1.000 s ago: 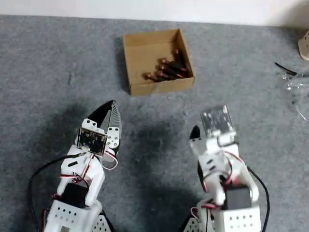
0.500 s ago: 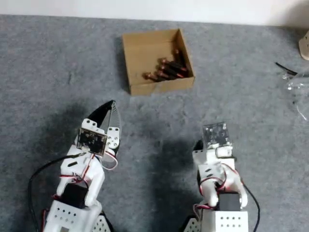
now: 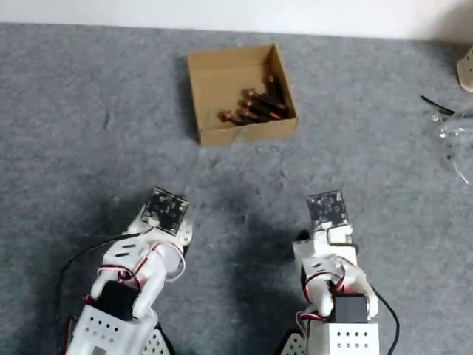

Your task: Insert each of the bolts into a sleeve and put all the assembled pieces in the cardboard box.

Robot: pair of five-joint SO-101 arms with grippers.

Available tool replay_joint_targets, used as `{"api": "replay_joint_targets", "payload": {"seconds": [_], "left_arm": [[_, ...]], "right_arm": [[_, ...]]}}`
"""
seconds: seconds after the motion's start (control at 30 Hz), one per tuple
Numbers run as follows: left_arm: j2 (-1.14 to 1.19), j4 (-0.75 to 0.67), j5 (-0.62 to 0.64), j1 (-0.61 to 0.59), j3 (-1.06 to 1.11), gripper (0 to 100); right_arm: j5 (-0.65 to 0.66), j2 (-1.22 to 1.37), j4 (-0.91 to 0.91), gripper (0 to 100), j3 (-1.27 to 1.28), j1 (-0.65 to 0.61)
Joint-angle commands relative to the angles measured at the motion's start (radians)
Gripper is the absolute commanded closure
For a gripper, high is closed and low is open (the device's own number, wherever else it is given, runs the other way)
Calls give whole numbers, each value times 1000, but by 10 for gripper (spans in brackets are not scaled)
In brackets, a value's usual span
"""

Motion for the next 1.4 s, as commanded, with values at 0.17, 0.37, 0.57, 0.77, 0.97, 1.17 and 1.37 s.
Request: {"api": "replay_joint_targets", "payload": {"seconds": [0.17, 0.37, 0.57, 0.77, 0.97, 1.17, 1.37], "left_arm": [[-47, 496, -5, -124, 21, 993], [-85, 519, -5, -317, 19, 993], [-85, 519, -3, -355, 19, 993], [-85, 519, -3, -355, 19, 993], [-85, 519, -3, -355, 19, 993], [-85, 519, -3, -355, 19, 993], [-85, 519, -3, -355, 19, 993]], "right_arm": [[11, -4, 147, 786, 139, 79], [9, -4, 147, 786, 139, 108], [9, -5, 147, 786, 139, 110], [9, -5, 147, 786, 139, 110], [9, -5, 147, 786, 139, 110], [9, -5, 147, 786, 139, 110], [9, -5, 147, 786, 139, 110]]}}
